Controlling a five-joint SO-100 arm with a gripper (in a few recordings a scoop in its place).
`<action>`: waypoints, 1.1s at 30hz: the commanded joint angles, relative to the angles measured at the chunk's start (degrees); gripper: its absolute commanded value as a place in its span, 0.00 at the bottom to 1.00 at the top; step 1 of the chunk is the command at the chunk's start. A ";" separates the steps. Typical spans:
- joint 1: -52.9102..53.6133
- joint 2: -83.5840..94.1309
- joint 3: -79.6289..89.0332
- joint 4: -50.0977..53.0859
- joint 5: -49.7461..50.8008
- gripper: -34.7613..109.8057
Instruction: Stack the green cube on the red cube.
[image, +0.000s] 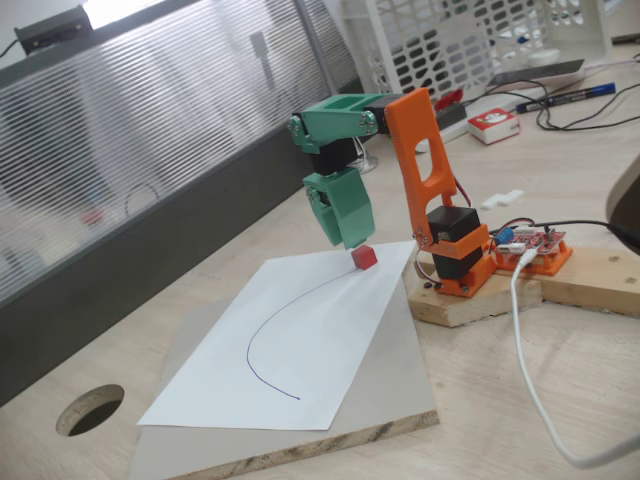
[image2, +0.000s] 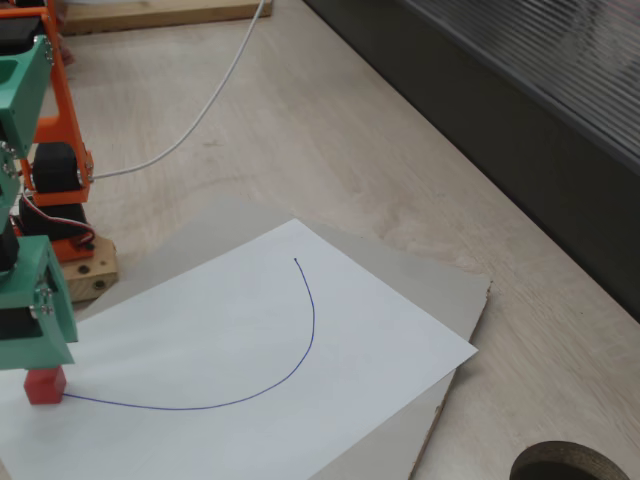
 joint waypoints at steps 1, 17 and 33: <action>0.26 1.23 0.70 1.05 0.44 0.26; 0.35 1.23 0.70 1.14 0.53 0.26; 4.48 1.32 0.70 1.14 0.53 0.26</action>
